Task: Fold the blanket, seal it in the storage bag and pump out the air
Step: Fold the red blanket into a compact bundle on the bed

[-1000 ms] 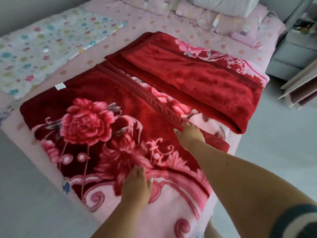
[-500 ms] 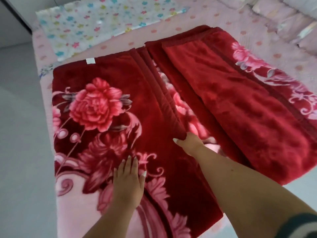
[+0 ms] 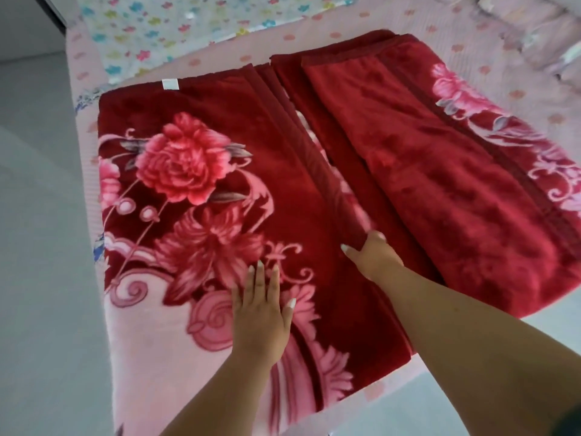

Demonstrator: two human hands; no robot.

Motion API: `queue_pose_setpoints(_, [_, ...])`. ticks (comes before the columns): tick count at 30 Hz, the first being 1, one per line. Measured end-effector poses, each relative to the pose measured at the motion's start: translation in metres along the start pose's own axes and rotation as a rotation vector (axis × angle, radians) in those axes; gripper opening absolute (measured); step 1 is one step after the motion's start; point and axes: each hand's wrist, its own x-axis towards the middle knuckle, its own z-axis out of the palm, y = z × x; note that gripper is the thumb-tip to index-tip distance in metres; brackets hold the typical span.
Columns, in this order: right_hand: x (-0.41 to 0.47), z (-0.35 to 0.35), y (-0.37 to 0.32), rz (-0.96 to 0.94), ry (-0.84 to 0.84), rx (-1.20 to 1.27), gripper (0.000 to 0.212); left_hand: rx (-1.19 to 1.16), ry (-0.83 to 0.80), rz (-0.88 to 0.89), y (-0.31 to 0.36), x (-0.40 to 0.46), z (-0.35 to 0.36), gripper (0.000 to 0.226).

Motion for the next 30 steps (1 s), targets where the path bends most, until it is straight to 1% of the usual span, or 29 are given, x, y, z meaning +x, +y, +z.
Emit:
queue_pose_setpoints(1, [-0.006, -0.001, 0.005, -0.008, 0.014, -0.067, 0.075, -0.005, -0.041, 0.019, 0.004, -0.006, 0.002, 0.084])
queue_pose_setpoints(2, [-0.010, -0.004, 0.010, -0.031, 0.048, -0.113, 0.069, -0.017, -0.050, 0.026, 0.007, -0.010, 0.002, 0.092])
queue_pose_setpoints(3, [-0.015, -0.009, 0.011, -0.054, 0.076, -0.138, 0.064, -0.029, -0.039, 0.029, 0.009, -0.012, 0.004, 0.096])
queue_pose_setpoints(5, [-0.026, -0.016, 0.015, -0.105, 0.110, -0.149, 0.060, -0.035, -0.037, 0.019, 0.013, -0.015, -0.001, 0.096])
queue_pose_setpoints(7, [-0.039, -0.021, 0.021, -0.153, 0.151, -0.137, 0.058, -0.060, -0.034, 0.025, 0.020, -0.017, -0.011, 0.091])
queue_pose_setpoints(10, [-0.049, -0.033, 0.039, -0.185, 0.252, -0.115, 0.050, -0.087, -0.035, 0.069, 0.032, -0.017, -0.027, 0.068])
queue_pose_setpoints(11, [-0.050, -0.038, 0.043, -0.180, 0.272, -0.110, 0.047, -0.100, -0.027, 0.082, 0.037, -0.015, -0.032, 0.065])
queue_pose_setpoints(13, [-0.047, -0.050, 0.050, -0.170, 0.291, -0.109, 0.047, -0.161, 0.009, 0.104, 0.049, -0.008, -0.044, 0.064])
queue_pose_setpoints(15, [-0.037, -0.062, 0.051, -0.165, 0.294, -0.103, 0.047, -0.281, 0.041, 0.119, 0.064, 0.001, -0.057, 0.063])
queue_pose_setpoints(19, [-0.002, -0.094, 0.040, -0.223, 0.282, -0.061, 0.044, -0.443, 0.077, 0.110, 0.105, 0.037, -0.083, 0.057])
queue_pose_setpoints(24, [0.069, -0.137, 0.020, -0.365, 0.197, 0.009, 0.037, -0.611, 0.105, -0.017, 0.169, 0.120, -0.104, 0.053])
queue_pose_setpoints(30, [0.158, -0.179, 0.011, -0.476, 0.181, 0.018, 0.037, -0.882, 0.105, -0.251, 0.226, 0.224, -0.108, 0.051])
